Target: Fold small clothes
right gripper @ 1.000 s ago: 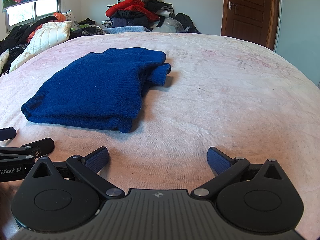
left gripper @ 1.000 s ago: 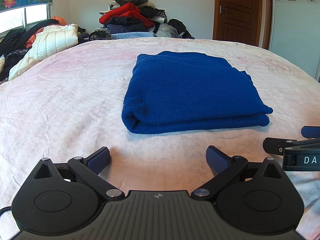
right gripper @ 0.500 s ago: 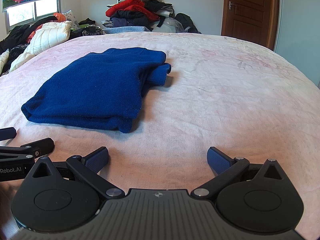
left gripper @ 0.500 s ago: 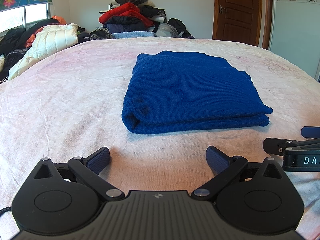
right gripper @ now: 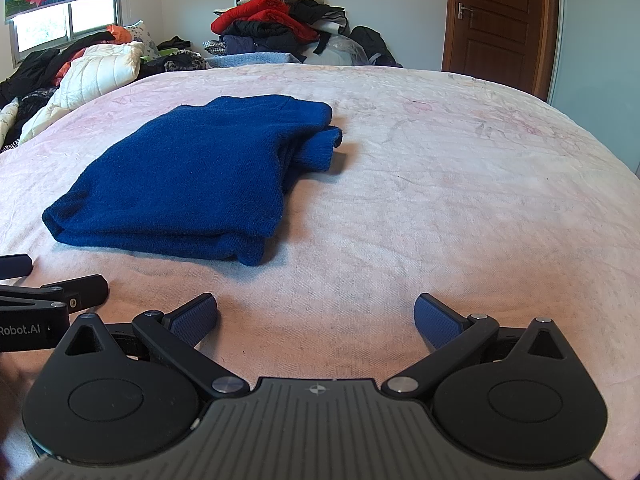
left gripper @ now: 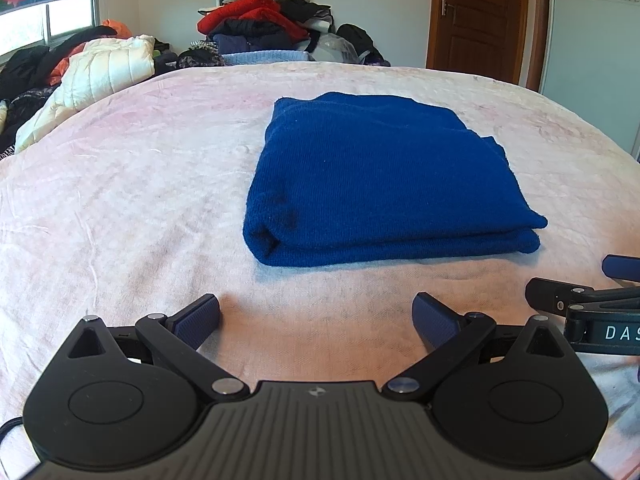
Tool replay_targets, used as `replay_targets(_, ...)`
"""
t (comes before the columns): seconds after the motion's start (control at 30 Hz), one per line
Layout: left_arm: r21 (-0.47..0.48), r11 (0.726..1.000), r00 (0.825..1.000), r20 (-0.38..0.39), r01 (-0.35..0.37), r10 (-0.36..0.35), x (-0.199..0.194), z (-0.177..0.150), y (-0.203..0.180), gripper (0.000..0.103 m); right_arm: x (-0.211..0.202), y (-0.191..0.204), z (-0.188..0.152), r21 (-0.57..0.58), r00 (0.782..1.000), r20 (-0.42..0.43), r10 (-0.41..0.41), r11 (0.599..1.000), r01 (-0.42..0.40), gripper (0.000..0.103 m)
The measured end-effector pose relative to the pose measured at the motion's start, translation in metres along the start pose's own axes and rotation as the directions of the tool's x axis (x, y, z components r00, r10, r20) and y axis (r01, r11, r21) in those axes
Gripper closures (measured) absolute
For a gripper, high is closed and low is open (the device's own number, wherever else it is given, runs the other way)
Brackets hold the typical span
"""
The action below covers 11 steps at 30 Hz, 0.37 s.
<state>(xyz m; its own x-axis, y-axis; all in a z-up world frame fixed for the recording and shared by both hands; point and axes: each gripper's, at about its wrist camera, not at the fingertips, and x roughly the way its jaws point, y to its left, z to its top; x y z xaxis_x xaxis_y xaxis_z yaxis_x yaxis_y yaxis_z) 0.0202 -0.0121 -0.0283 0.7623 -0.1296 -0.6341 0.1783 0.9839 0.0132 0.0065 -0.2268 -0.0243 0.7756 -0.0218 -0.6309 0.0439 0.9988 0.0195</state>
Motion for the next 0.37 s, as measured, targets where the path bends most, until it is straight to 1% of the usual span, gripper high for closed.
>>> replay_targets(0.17,-0.026,0.999,1.0,0.004,0.024,-0.024,-0.003,0.0,0.005,0.0,0.0,0.0,0.0,0.0,1.0,0.0,0.0,1.0,0.0,0.001)
replay_targets(0.3,-0.09,0.995,0.998,0.028,0.05,-0.048,-0.013,-0.003,0.013,0.0,0.0,0.0,0.0,0.0,1.0,0.0,0.0,1.0,0.0,0.001)
replay_targets(0.37,-0.066,0.997,0.999,0.032,0.038,-0.036,-0.019,-0.003,0.01,0.0,0.0,0.0,0.0,0.0,1.0,0.0,0.0,1.0,0.0,0.001)
